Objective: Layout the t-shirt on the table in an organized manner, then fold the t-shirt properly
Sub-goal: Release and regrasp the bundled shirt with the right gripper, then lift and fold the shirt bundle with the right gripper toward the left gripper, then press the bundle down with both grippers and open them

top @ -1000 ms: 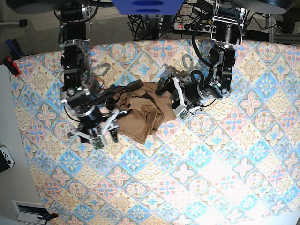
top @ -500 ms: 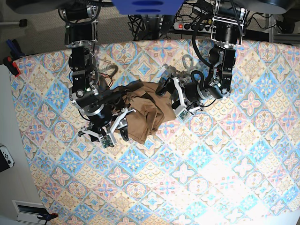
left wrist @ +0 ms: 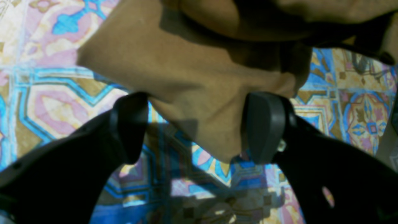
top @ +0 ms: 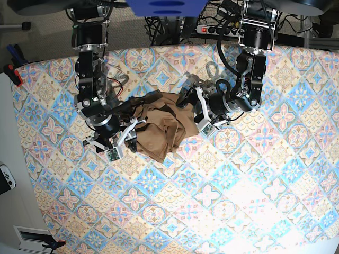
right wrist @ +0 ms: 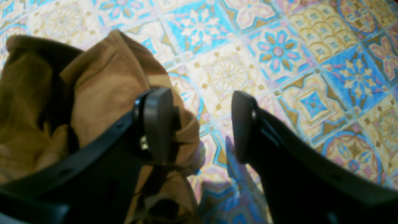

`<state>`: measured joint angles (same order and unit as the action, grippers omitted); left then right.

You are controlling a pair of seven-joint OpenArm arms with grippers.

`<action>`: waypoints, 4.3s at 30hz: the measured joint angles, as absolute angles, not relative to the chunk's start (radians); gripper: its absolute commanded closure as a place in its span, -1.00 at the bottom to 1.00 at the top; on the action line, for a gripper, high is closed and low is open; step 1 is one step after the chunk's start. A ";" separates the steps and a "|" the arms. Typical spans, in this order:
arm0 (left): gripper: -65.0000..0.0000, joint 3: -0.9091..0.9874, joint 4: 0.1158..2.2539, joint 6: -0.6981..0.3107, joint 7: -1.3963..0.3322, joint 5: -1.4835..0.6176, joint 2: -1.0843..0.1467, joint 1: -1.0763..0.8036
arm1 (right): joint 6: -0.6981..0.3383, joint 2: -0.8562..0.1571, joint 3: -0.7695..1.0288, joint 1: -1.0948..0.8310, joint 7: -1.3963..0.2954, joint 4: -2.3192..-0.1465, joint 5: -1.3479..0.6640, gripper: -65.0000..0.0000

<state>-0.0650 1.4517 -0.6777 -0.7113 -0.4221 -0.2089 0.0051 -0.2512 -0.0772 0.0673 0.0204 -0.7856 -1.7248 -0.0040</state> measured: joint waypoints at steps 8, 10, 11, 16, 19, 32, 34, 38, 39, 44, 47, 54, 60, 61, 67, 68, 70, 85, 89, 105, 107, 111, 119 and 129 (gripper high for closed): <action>-0.45 -0.065 1.452 -0.677 -0.711 -0.422 -0.209 0.006 | -0.251 -0.075 0.065 0.005 -0.787 -1.719 -0.004 0.10; -0.45 -0.065 1.452 -0.678 -0.711 -0.422 -0.209 0.006 | -0.251 -0.075 0.065 0.003 -0.778 -1.719 -0.004 0.10; -0.45 -0.065 1.452 -0.677 -0.711 -0.422 -0.209 0.006 | -0.251 -0.074 0.065 -0.001 -0.774 -1.719 -0.004 0.10; -0.45 -0.065 1.452 -0.678 -0.711 -0.422 -0.210 0.006 | -0.251 -0.072 0.064 -0.015 -0.777 -1.689 -0.006 0.10; -0.45 -0.065 1.452 -0.677 -0.711 -0.422 -0.210 0.006 | -0.243 -0.073 0.035 -0.015 -0.780 -1.660 -0.002 0.10; -0.45 -0.065 1.452 -0.678 -0.711 -0.422 -0.210 0.006 | -0.247 -0.078 -0.091 -0.018 -0.803 -1.746 0.000 1.00; -0.45 -0.065 1.452 -0.677 -0.711 -0.422 -0.210 0.006 | -0.247 -0.076 -0.094 -0.014 -0.823 -1.781 -0.004 1.00; -0.45 -0.065 1.452 -0.677 -0.711 -0.422 -0.210 0.006 | -0.247 -0.075 -0.105 -0.019 -0.925 -1.811 -0.002 1.00; -0.45 -0.065 1.452 -0.677 -0.711 -0.422 -0.210 0.006 | -0.246 -0.079 -0.123 -0.020 -0.931 -1.822 -0.001 1.00; -0.45 -0.065 1.452 -0.677 -0.712 -0.422 -0.208 0.006 | -0.247 -0.083 -0.325 -0.013 -0.933 -1.834 0.001 1.00; -0.45 -0.065 1.452 -0.677 -0.712 -0.421 -0.210 0.006 | -0.251 -0.083 -0.446 -0.016 -0.929 -1.834 0.000 1.00; -0.45 -0.063 1.453 -0.686 -0.772 -0.427 -0.211 0.014 | -0.236 -0.091 -0.546 -0.008 -0.934 -1.828 0.027 1.00; -0.45 -0.063 1.564 -0.686 -0.930 -0.400 -0.212 0.002 | -0.239 -0.087 -0.535 -0.001 -0.898 -1.727 0.002 1.00; -0.45 -0.061 1.597 -0.684 -0.930 -0.392 -0.215 -0.014 | -0.244 -0.083 -0.514 -0.001 -0.891 -1.717 -0.008 1.00; -0.45 -0.001 1.772 -0.686 -0.889 -0.445 -0.213 -0.057 | -0.244 -0.089 -0.403 -0.007 -0.922 -1.692 0.001 0.74; -0.45 0.010 1.798 -0.685 -0.883 -0.444 -0.213 -0.064 | -0.244 -0.094 -0.393 -0.010 -0.922 -1.693 0.001 0.66; -0.45 0.043 1.851 -0.685 -0.895 -0.449 -0.213 -0.095 | -0.247 -0.091 -0.390 -0.009 -0.923 -1.693 0.000 0.50; -0.45 0.192 1.937 -0.679 -0.902 -0.644 -0.210 -0.120 | -0.251 -0.119 -0.402 -0.015 -0.928 -1.901 -0.002 0.25; -0.45 0.193 1.937 -0.678 -0.903 -0.643 -0.210 -0.107 | -0.251 -0.119 -0.398 -0.015 -0.927 -1.922 0.001 0.25; -0.45 0.001 1.794 -0.678 -0.894 -0.640 -0.207 0.127 | -0.245 -0.116 0.044 -0.097 -0.753 -1.927 0.003 0.25; -0.45 -0.060 1.715 -0.681 -0.897 -0.641 -0.199 0.165 | -0.257 -0.109 0.075 -0.093 -0.744 -1.926 -0.004 0.25; -0.45 -0.126 1.596 -0.678 -0.891 -0.631 -0.159 0.212 | -0.247 -0.105 0.154 -0.089 -0.736 -1.926 -0.007 0.25; -0.45 -0.292 1.238 -0.678 -0.635 -0.436 -0.089 0.240 | -0.254 -0.101 0.165 -0.182 -0.749 -1.922 -0.008 0.25; -0.06 -0.316 1.250 -0.674 -0.606 -0.406 -0.108 0.235 | -0.247 -0.103 0.165 -0.172 -0.741 -1.922 -0.003 0.25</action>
<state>-0.3161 1.2499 -0.6739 -0.6060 -0.4057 -0.1081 0.2352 -0.2474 -0.1032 0.1654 -0.1719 -0.7414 -1.9224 -0.0032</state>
